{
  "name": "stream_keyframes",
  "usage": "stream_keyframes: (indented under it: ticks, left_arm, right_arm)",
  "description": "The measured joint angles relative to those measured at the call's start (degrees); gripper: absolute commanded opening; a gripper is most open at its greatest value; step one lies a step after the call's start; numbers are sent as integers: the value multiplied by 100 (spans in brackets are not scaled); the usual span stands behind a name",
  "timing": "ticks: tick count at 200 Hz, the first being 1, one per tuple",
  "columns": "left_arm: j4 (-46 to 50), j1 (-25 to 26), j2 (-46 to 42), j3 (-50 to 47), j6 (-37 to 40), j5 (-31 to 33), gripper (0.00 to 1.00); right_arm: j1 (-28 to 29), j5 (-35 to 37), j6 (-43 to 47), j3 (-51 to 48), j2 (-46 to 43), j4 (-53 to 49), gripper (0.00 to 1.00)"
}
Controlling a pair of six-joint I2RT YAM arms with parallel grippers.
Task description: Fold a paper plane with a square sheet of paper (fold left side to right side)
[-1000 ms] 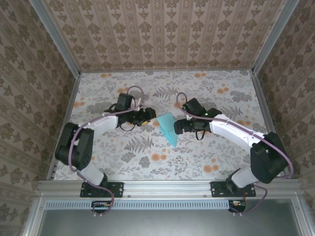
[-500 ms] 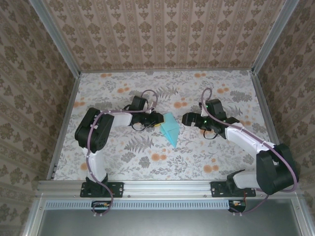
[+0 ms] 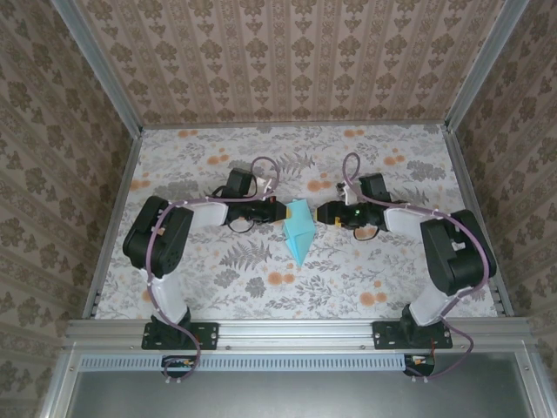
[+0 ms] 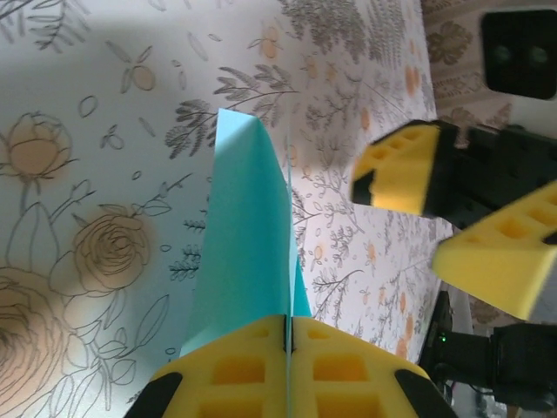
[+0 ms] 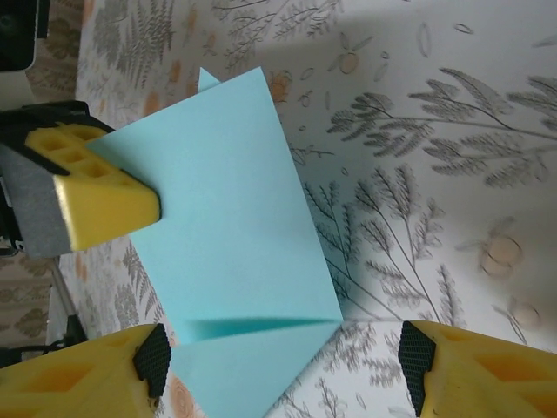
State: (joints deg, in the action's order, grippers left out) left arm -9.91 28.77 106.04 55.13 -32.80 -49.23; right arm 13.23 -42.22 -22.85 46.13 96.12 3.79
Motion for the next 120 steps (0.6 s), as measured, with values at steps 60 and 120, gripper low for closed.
stream_keyframes:
  ticks: [60,120]
  left_arm:
    - [-201,2,4,-122,118,-345,0]
    - [-339,0,192,-122,144,-455,0]
  right_arm:
    - [0,-905,81,452,1019,686,60]
    - [15,-1394,50,570,1274,839,44]
